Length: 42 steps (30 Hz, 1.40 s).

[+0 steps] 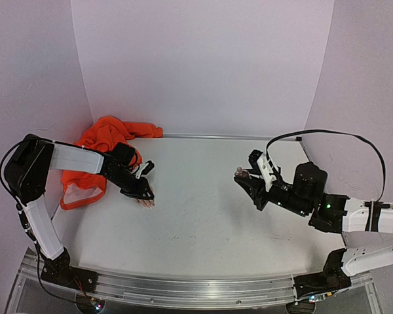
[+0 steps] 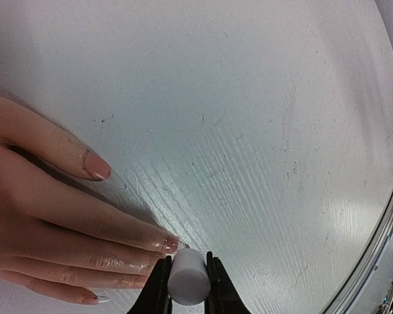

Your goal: Paint the nails

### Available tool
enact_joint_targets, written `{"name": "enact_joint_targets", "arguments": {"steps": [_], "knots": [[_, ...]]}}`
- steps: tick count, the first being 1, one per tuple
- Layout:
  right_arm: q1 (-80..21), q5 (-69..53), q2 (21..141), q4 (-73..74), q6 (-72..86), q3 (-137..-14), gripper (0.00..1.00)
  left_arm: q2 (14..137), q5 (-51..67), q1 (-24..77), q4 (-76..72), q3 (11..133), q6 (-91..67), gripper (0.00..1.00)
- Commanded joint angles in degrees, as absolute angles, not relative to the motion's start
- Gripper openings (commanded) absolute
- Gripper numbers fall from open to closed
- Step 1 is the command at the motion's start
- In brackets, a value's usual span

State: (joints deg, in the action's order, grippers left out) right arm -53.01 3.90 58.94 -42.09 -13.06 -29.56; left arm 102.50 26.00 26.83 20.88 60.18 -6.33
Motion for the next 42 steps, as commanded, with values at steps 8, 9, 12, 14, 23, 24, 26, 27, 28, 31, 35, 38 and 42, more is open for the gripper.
{"name": "enact_joint_targets", "arguments": {"steps": [8,9,12,14,23,24,26,27,28,31,35,38,42], "knots": [[-52.73,3.61,58.73,-46.95,-12.48,-29.75,0.0,95.68,29.31,26.85,15.94,58.11,-5.62,0.0],[-52.72,3.6,58.71,-47.0,-12.46,-29.74,0.0,95.49,28.46,26.81,15.91,58.08,-5.76,0.0],[-52.73,3.52,58.62,-46.88,-12.39,-29.79,0.0,96.09,25.31,26.61,16.78,58.71,-6.01,0.0],[-52.7,3.58,58.52,-46.94,-12.4,-29.68,0.0,96.71,24.12,26.31,17.89,59.35,-5.67,0.0],[-52.71,3.61,58.49,-47.02,-12.44,-29.7,0.0,98.71,22.96,25.75,18.41,60.91,-5.28,0.0],[-52.73,3.6,58.59,-46.99,-12.4,-29.71,0.0,98.92,22.99,25.75,18.45,61.17,-5.27,0.0],[-52.72,3.53,58.56,-47.01,-12.4,-29.68,0.0,99.28,23.25,25.71,18.46,61.45,-5.27,0.0],[-52.71,3.52,58.54,-46.99,-12.39,-29.68,0.0,99.43,23.35,25.68,18.46,61.48,-5.27,0.0],[-52.68,3.59,58.54,-47.02,-12.4,-29.64,0.0,99.57,23.38,25.67,18.46,61.6,-5.27,0.0],[-52.73,3.6,58.54,-46.94,-12.39,-29.71,0.0,99.98,23.51,25.66,18.46,61.74,-5.12,0.0],[-52.62,3.6,58.54,-46.97,-12.39,-29.64,0.0,100.77,23.55,25.53,18.53,62.26,-4.76,0.0],[-52.61,3.6,58.53,-46.93,-12.39,-29.64,0.0,101.07,23.64,25.32,18.54,62.53,-4.75,0.0],[-52.61,3.6,58.45,-46.95,-12.39,-29.61,0.0,101.2,23.52,25.18,18.54,62.52,-4.75,0.0]]}}
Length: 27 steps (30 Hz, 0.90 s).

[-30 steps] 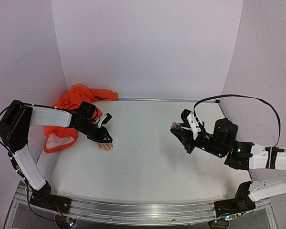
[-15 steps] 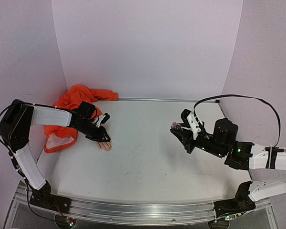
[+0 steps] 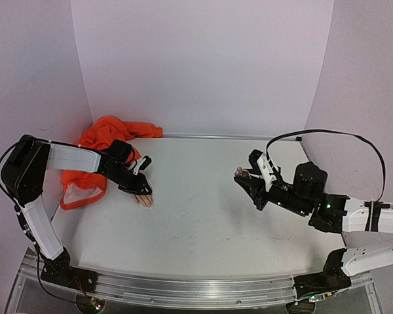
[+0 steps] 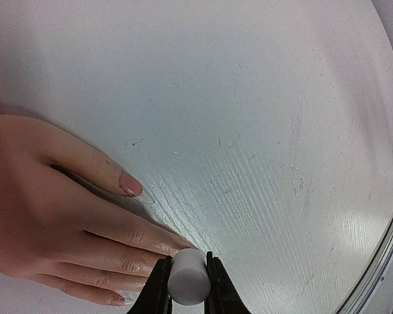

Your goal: Paint the nails

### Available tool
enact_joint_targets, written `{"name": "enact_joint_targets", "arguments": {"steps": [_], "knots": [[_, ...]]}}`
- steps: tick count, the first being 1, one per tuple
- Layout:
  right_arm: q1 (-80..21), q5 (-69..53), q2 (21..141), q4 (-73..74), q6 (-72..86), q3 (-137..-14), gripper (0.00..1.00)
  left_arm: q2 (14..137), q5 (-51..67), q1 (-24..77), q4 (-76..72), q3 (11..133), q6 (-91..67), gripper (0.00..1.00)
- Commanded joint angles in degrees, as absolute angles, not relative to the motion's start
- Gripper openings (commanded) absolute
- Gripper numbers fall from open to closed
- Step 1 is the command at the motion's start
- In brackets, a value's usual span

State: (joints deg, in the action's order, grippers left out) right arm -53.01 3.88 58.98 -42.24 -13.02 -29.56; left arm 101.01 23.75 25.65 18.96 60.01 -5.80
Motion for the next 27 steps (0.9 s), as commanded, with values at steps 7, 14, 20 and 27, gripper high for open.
{"name": "enact_joint_targets", "arguments": {"steps": [7,14,20,27], "knots": [[-52.6,3.61,58.54,-46.93,-12.4,-29.61,0.0,100.99,23.96,25.15,18.54,62.12,-4.91,0.0],[-52.57,3.69,58.3,-46.91,-12.44,-29.55,0.0,101.1,23.73,25.21,19.28,61.72,-4.57,0.0],[-52.64,3.69,58.1,-47.02,-12.39,-29.52,0.0,100.99,23.79,25.21,19.51,61.3,-4.82,0.0],[-52.63,3.68,58.22,-46.96,-12.4,-29.53,0.0,101.07,24.22,25.39,19.42,60.91,-5.36,0.0]]}}
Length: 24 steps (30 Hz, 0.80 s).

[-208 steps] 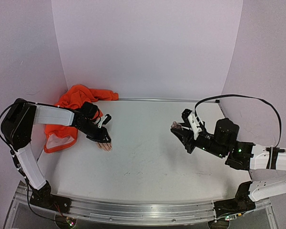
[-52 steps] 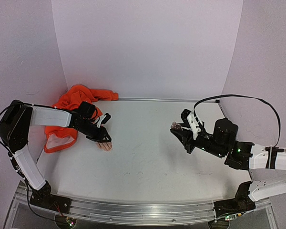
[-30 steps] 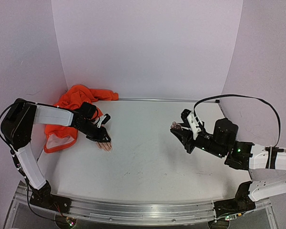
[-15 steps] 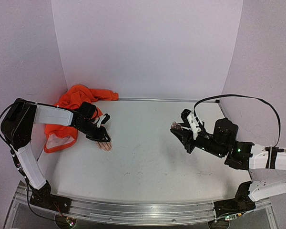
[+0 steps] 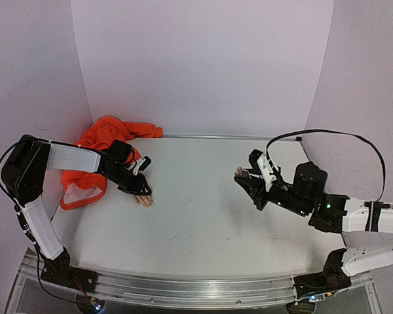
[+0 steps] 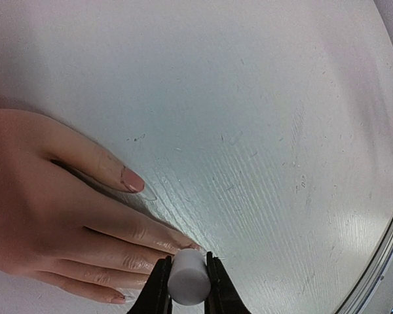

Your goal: Paint the nails

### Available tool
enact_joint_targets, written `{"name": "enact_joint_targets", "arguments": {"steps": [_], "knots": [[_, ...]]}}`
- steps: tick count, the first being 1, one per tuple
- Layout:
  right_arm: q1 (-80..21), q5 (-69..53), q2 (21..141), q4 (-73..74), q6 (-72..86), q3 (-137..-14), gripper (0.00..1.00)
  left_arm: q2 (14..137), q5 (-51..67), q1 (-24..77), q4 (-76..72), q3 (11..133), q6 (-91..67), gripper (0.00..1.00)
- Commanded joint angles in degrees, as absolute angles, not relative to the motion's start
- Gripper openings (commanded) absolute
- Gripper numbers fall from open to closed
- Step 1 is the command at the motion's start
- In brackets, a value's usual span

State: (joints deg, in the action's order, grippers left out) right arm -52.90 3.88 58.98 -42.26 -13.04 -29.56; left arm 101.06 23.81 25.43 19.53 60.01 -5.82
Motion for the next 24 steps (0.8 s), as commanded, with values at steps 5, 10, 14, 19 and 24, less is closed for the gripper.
{"name": "enact_joint_targets", "arguments": {"steps": [5,10,14,19,24], "knots": [[-52.62,3.6,58.31,-46.94,-12.44,-29.54,0.0,101.21,24.3,25.4,19.29,60.91,-5.45,0.0],[-52.6,3.6,58.18,-47.0,-12.39,-29.53,0.0,101.55,24.48,25.62,19.16,60.82,-5.75,0.0],[-52.57,3.56,58.35,-47.0,-12.47,-29.62,0.0,101.86,24.91,25.84,18.86,60.8,-6.07,0.0],[-52.54,3.6,58.48,-47.02,-12.48,-29.62,0.0,101.91,25.27,26.06,18.63,60.61,-6.37,0.0],[-52.51,3.6,58.53,-47.01,-12.48,-29.6,0.0,101.78,25.08,26.45,18.4,60.25,-6.74,0.0]]}}
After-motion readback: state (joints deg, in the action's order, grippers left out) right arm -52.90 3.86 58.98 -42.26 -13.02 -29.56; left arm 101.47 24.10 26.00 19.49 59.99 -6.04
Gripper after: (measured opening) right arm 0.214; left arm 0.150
